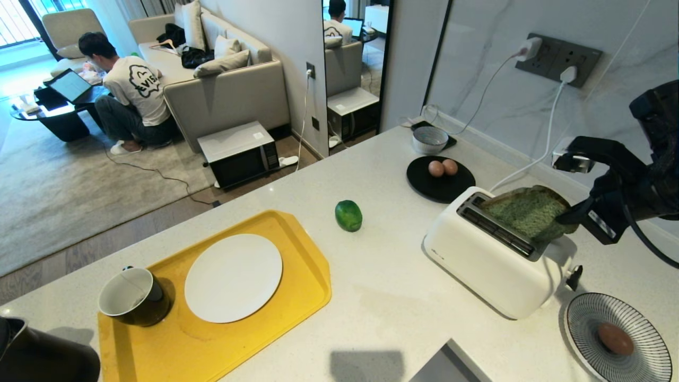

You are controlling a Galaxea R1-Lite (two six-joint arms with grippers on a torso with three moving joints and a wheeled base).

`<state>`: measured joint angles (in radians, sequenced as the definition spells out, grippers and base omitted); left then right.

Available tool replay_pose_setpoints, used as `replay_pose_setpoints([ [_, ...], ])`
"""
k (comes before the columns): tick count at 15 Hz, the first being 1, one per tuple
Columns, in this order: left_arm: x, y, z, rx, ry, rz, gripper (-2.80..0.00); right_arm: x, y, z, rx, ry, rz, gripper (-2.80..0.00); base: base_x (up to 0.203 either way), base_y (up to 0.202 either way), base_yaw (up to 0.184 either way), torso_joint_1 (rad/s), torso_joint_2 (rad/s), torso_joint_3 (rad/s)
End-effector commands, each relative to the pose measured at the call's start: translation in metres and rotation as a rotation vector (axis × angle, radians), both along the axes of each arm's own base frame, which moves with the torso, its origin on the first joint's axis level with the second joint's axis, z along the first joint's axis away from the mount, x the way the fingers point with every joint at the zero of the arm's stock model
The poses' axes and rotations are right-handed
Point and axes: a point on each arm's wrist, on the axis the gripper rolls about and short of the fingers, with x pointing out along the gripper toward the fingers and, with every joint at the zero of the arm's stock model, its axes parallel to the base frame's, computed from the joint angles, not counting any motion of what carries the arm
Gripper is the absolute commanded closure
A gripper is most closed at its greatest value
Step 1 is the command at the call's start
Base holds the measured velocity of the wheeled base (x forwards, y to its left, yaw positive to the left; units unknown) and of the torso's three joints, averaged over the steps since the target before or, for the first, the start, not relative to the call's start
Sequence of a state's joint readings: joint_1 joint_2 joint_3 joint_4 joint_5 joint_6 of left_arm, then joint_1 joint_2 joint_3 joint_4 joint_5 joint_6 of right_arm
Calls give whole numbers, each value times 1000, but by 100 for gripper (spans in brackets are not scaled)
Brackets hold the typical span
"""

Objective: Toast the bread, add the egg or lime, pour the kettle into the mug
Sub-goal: Put the bread slices in the toaster

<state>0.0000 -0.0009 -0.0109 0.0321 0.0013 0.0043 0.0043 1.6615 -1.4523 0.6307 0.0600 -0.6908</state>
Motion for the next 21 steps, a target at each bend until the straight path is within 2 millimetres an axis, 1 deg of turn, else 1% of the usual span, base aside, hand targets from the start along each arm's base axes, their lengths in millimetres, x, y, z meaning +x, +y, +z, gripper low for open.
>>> replay_pose_setpoints([
  [1,0,0,0,0,1,0,0,6,0,-3,-21,-37,-9,0,0,0,0,0,0,0],
  [2,0,0,0,0,1,0,0,8,0,-3,-25,-59,-13,0,0,0,0,0,0,0],
  [5,0,0,0,0,1,0,0,6,0,-1,-16,-66,-17,0,0,0,0,0,0,0],
  [9,0,0,0,0,1,0,0,-5,0,-1,1,-64,-27,0,0,0,0,0,0,0],
  [14,0,0,0,0,1,0,0,-16,-1,-7,-14,-36,-23,0,0,0,0,0,0,0],
  [18,0,0,0,0,1,0,0,-16,-1,-8,-71,-38,13,0,0,0,0,0,0,0],
  [21,0,0,0,0,1,0,0,-13,2,-9,-79,-36,25,0,0,0,0,0,0,0],
])
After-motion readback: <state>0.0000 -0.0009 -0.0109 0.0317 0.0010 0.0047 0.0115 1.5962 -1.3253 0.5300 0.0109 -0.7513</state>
